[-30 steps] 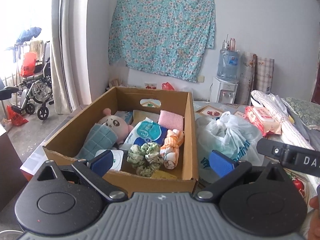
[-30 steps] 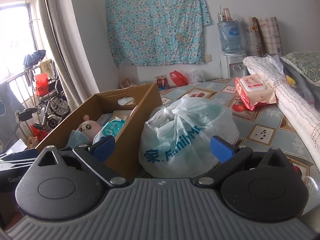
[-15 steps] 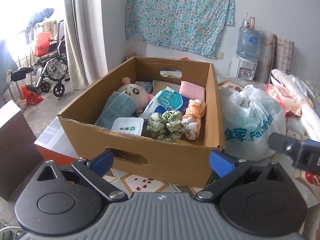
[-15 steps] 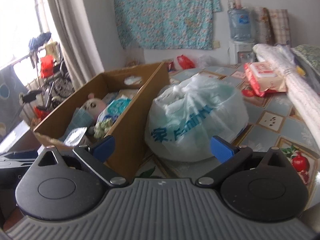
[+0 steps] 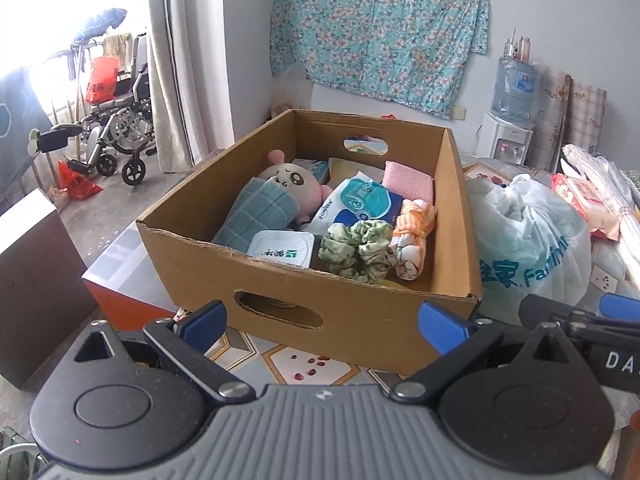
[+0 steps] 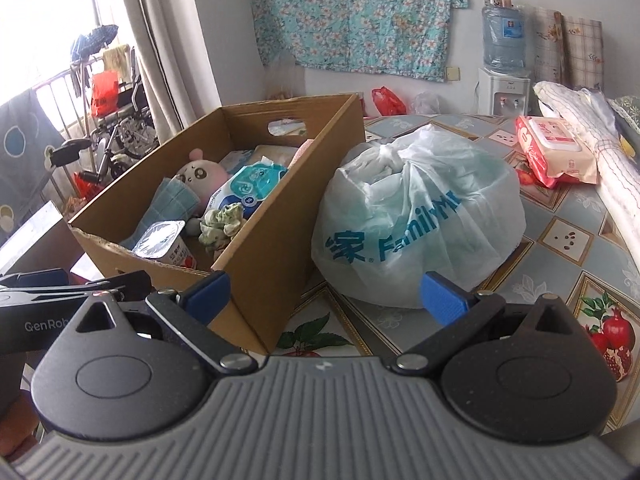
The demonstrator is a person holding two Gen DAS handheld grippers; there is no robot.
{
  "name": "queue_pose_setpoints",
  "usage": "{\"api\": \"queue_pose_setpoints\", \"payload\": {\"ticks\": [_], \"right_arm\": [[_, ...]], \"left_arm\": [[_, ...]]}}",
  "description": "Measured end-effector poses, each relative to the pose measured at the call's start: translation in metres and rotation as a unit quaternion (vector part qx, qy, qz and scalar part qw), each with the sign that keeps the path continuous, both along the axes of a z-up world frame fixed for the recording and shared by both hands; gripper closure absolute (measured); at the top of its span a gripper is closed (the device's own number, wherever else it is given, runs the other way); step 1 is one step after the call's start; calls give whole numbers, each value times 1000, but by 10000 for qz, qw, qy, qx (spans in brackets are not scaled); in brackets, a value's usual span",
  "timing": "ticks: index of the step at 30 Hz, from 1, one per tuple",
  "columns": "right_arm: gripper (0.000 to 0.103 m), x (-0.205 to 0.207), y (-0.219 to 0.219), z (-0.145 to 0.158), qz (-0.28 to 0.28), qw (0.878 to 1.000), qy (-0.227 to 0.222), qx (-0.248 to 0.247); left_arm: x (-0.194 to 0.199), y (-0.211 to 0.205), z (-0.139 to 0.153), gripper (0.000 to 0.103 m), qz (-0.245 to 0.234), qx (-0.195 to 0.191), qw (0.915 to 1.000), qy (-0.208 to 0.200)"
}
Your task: Organize soft objects
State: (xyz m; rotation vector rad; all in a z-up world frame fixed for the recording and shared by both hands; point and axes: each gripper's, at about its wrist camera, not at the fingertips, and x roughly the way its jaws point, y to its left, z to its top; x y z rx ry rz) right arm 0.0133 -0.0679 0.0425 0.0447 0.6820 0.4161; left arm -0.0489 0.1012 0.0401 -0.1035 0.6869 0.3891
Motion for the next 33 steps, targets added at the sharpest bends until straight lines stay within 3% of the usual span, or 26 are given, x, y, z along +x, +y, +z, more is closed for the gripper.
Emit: {"api": "queue_pose_setpoints", "payload": {"ticks": [33], "right_arm": [[1, 15, 19, -13, 170, 9992, 253, -263]], "left_arm": [[6, 13, -10, 0, 170, -4, 9996, 214]]}}
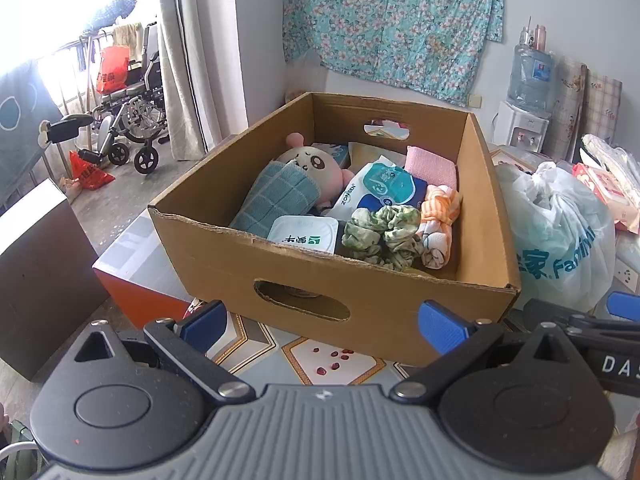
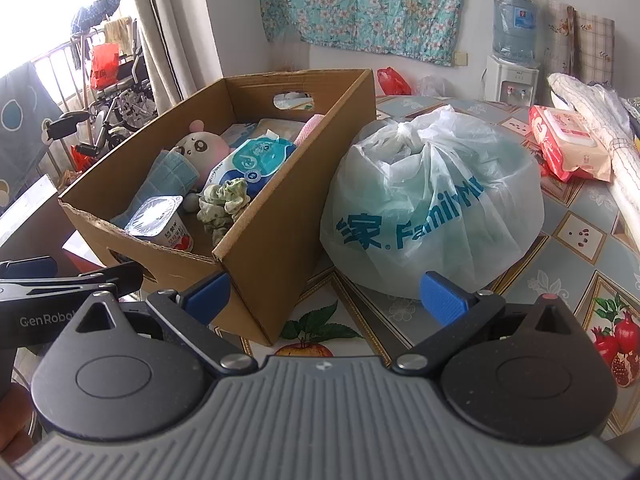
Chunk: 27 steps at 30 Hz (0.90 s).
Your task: Organize soft objects
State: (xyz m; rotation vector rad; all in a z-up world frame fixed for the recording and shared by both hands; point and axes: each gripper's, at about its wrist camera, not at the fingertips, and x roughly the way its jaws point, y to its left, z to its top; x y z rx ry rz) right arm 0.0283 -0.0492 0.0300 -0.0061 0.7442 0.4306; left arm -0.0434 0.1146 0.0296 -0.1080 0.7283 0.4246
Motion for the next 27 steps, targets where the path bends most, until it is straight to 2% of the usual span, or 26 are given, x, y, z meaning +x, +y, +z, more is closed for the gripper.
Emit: {"api": "queue_pose_setpoints", "payload": {"ticks": [27], "right_arm": [[1, 2, -2, -4, -9, 10000, 44, 0]], "left_arm": [[0, -1, -2, 0, 7, 11, 10000, 27]]}}
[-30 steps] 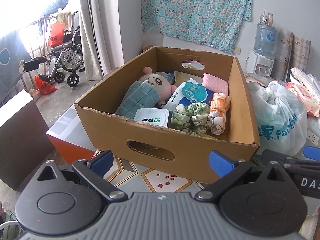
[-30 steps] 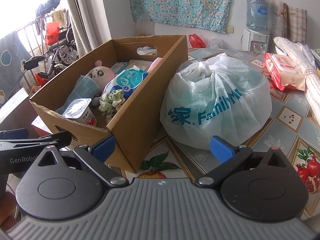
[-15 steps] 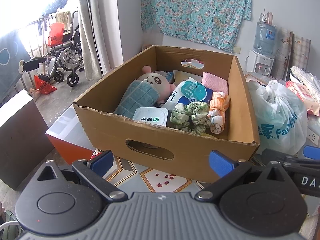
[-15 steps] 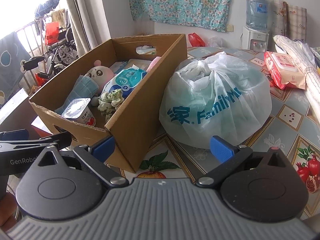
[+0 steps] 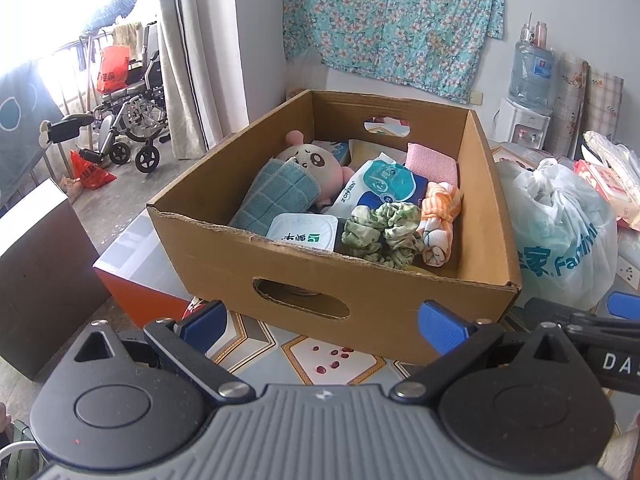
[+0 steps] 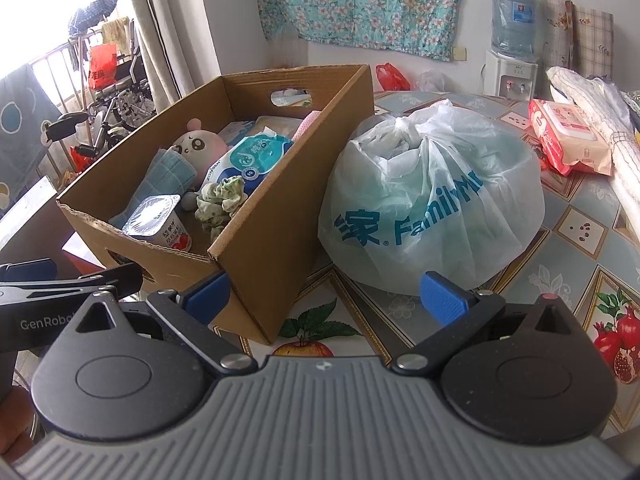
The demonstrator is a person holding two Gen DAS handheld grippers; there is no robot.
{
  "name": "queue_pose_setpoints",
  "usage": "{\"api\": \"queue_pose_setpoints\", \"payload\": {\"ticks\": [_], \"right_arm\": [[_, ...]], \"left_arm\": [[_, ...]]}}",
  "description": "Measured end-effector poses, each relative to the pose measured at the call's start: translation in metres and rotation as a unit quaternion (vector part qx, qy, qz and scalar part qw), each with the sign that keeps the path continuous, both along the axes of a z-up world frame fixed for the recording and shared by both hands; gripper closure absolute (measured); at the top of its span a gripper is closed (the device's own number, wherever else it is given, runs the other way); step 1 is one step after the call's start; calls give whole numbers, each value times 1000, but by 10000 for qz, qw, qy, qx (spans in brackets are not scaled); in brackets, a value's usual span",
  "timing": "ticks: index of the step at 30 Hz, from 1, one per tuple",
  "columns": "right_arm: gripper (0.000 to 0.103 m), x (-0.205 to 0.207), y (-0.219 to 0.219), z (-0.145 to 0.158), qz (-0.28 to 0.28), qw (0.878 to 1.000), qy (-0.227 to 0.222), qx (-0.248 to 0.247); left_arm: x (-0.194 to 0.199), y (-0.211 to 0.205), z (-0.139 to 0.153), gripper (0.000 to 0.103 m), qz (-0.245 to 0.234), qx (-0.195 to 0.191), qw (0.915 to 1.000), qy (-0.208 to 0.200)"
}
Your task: Organize soft objects
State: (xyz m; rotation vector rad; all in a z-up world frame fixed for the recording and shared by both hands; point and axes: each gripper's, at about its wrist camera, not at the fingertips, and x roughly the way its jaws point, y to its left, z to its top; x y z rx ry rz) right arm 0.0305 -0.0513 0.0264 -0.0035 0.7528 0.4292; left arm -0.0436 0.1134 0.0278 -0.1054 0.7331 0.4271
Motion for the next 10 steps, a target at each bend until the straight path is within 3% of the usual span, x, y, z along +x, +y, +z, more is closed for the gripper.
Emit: {"api": "queue_pose_setpoints", "payload": {"ticks": [10], "right_arm": [[1, 1, 2, 0, 29, 10000, 23, -12]], "left_arm": [[-2, -1, -1, 0, 32, 7, 10000, 18]]}}
